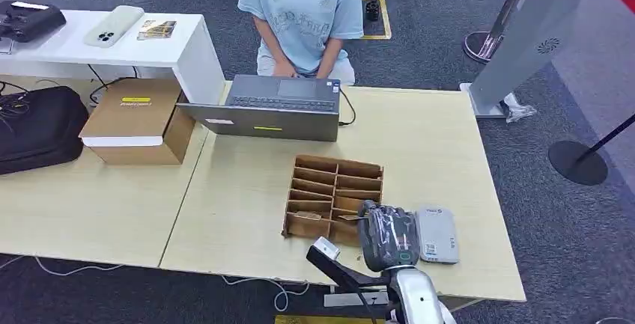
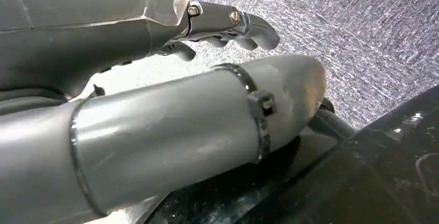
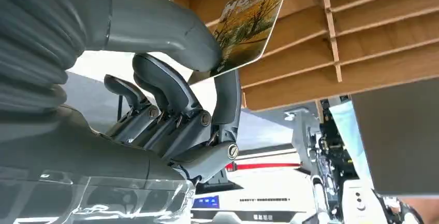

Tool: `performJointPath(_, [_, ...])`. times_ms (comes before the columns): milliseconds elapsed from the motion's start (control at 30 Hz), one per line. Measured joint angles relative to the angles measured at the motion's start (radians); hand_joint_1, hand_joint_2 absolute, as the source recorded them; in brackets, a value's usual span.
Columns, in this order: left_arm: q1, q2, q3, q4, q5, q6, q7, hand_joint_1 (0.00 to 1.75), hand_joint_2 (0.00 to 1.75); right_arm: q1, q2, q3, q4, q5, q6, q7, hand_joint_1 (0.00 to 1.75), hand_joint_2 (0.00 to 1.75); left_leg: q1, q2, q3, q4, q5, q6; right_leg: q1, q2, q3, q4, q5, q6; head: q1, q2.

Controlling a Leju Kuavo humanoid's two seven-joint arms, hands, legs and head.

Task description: Pass the card to the sensor for recognition and then transmit it.

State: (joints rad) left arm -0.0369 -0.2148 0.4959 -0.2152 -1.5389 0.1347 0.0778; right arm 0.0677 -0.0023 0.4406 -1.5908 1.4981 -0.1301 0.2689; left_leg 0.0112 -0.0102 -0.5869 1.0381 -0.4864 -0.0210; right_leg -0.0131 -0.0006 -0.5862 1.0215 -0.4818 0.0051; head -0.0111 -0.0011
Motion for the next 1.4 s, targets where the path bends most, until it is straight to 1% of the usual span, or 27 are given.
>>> performJointPath(333, [0.0,0.0,0.0,0.0,0.0,-0.001,0.012,0.0,0.0,0.01,0.0,0.0,-0.033,0.003,-0.002,-0.003,1.75,1.75,0.0,0.0,0.0,0.0,0.0,0.0,0.0,0.0,0.0,0.0,0.0,0.0,0.0,0.0])
performJointPath(700, [0.0,0.0,0.0,0.0,0.0,-0.002,0.012,0.0,0.0,0.011,0.0,0.0,-0.053,0.006,-0.01,-0.016,1.75,1.75,0.0,0.0,0.0,0.0,0.0,0.0,0.0,0.0,0.0,0.0,0.0,0.0,0.0,0.0])
performJointPath(1200, [-0.001,-0.001,0.0,0.0,0.001,0.0,0.013,0.0,0.0,0.006,0.0,0.0,-0.08,0.041,-0.053,-0.039,1.75,1.75,0.0,0.0,0.0,0.0,0.0,0.0,0.0,0.0,0.0,0.0,0.0,0.0,0.0,0.0])
performJointPath(1400, [-0.001,-0.001,0.0,0.0,0.001,0.0,0.013,0.0,0.0,0.003,0.0,0.0,-0.088,0.041,-0.06,-0.04,1.75,1.75,0.0,0.0,0.0,0.0,0.0,0.0,0.0,0.0,0.0,0.0,0.0,0.0,0.0,0.0])
